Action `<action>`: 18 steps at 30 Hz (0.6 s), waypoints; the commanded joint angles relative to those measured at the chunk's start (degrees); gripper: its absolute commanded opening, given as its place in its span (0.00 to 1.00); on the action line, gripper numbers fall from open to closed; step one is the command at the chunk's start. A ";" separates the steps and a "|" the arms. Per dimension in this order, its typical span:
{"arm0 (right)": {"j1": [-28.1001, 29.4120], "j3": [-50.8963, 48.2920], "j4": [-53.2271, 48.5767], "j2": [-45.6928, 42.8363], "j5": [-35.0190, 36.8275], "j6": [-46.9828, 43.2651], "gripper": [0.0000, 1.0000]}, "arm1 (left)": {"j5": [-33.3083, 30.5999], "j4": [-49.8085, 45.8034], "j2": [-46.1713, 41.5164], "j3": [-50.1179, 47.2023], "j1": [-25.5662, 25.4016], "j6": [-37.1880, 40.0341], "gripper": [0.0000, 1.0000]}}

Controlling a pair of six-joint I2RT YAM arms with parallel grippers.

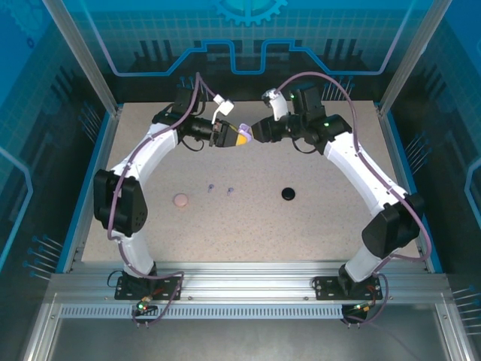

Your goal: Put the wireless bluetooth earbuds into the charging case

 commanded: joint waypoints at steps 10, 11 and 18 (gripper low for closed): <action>4.70 -12.22 5.34 -11.54 10.10 14.49 0.63 | -15.71 45.16 -14.72 -20.88 7.56 -26.74 0.00; 5.53 -12.66 5.23 -11.18 11.73 15.64 0.63 | -17.34 46.40 -15.66 -21.90 7.75 -27.54 0.00; 11.87 -13.40 2.05 -4.56 23.07 26.15 0.66 | -29.58 53.58 -23.61 -30.15 7.98 -29.58 0.00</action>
